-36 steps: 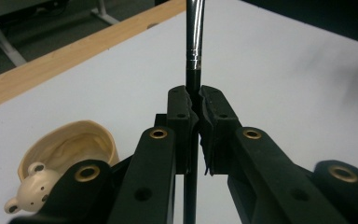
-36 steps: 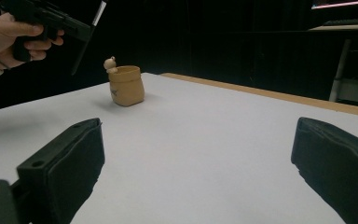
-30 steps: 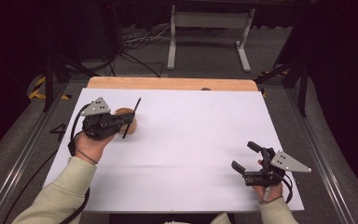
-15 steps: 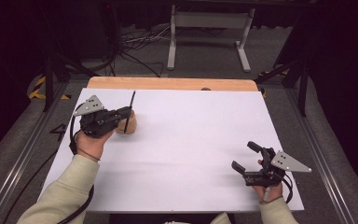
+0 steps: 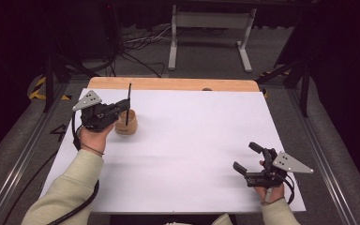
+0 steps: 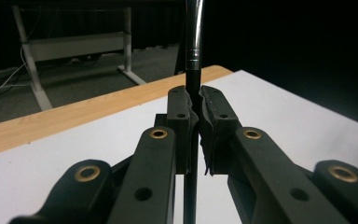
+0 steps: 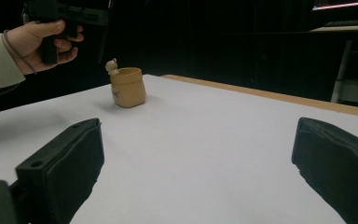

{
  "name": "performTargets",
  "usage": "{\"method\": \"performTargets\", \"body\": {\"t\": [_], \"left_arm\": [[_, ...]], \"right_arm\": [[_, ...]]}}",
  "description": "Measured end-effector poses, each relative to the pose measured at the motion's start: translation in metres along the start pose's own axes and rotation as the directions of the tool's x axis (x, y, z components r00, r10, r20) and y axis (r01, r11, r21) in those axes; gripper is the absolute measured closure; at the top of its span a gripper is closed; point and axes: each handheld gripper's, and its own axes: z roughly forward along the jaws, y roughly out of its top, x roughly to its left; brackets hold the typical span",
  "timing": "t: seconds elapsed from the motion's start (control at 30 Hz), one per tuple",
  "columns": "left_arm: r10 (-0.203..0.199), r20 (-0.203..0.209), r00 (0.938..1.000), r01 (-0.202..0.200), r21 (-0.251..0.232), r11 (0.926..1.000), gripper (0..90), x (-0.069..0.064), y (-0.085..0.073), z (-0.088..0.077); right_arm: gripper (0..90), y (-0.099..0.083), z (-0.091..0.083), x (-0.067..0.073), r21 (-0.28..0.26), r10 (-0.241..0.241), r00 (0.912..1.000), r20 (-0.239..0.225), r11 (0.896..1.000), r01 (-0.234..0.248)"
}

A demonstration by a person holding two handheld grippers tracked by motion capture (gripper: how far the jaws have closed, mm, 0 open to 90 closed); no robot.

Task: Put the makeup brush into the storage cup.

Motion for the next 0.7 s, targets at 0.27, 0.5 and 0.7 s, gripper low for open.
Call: {"method": "performTargets", "body": {"t": [0.27,0.5,0.7], "left_arm": [[-0.018,-0.083,0.9964,0.015,-0.029,0.9995,82.7,0.001,0.002,0.005],[-0.022,-0.132,0.9909,0.016,-0.046,0.9988,82.7,-0.001,0.003,0.010],[-0.022,-0.183,0.9829,0.011,-0.059,0.9982,82.7,-0.001,0.003,0.015]], "right_arm": [[2.7,0.000,-0.001,0.000,0.000,0.002,1.0000,0.001,1.000,-0.002],[2.7,0.000,-0.002,0.000,-0.003,0.002,1.0000,0.002,1.000,-0.002],[2.7,0.000,-0.003,0.000,-0.004,0.003,1.0000,0.006,1.000,-0.003]]}}
